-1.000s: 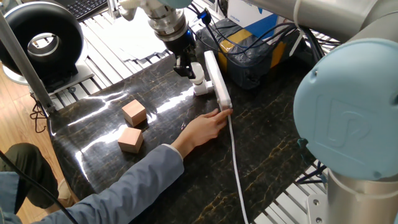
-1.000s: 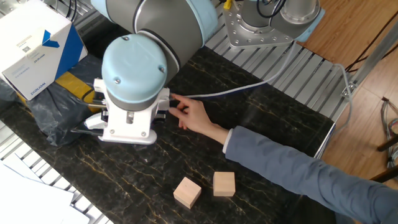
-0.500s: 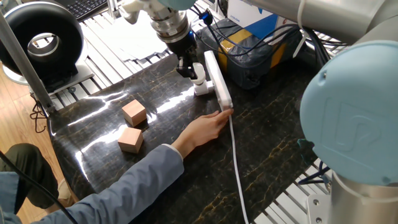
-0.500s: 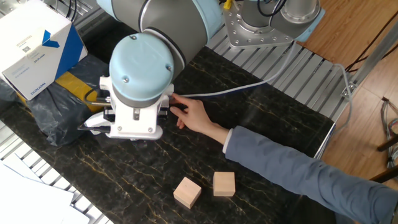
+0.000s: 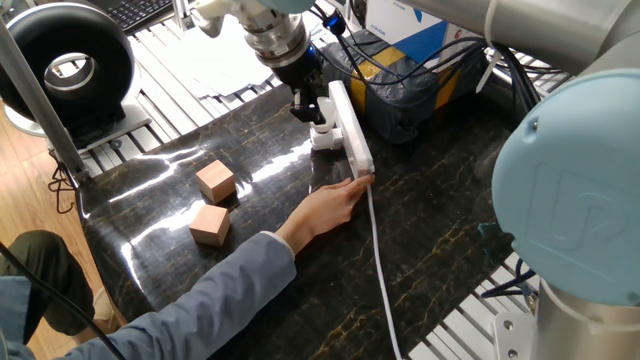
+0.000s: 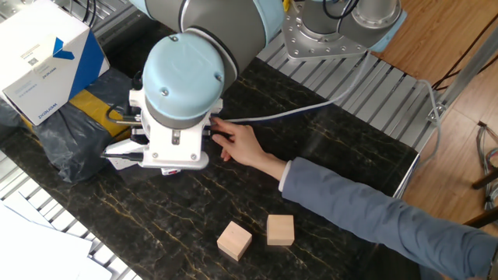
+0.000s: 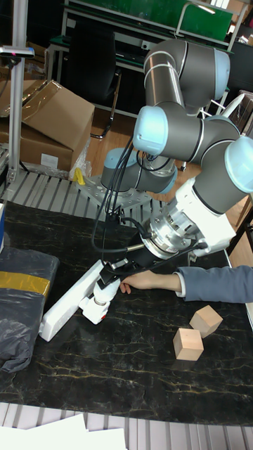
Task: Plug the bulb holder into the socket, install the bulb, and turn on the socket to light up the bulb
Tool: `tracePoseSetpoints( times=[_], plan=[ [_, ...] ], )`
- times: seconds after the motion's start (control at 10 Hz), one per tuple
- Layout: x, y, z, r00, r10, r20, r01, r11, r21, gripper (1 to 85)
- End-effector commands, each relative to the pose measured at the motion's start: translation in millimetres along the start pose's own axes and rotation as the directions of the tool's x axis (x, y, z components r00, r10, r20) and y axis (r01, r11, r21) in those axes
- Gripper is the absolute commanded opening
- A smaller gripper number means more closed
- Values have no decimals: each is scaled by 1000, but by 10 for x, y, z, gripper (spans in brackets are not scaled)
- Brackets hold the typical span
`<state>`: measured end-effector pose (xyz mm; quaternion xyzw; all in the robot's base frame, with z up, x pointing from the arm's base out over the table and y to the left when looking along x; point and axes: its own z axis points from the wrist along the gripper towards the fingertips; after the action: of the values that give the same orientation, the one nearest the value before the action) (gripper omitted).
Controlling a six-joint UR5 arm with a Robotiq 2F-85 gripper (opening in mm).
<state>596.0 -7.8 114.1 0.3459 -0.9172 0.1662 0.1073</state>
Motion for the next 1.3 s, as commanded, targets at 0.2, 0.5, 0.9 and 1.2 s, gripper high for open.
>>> tracePoseSetpoints(
  times=[0.2,0.5,0.9,1.2],
  plan=[
    [-218,-26,-4,995,-42,92,44,999,-10,317],
    [-226,-105,44,983,-155,102,155,988,15,347],
    [-236,-138,-56,940,-329,90,327,944,37,463],
    [-322,-151,42,901,-408,150,409,912,28,537]
  ],
)
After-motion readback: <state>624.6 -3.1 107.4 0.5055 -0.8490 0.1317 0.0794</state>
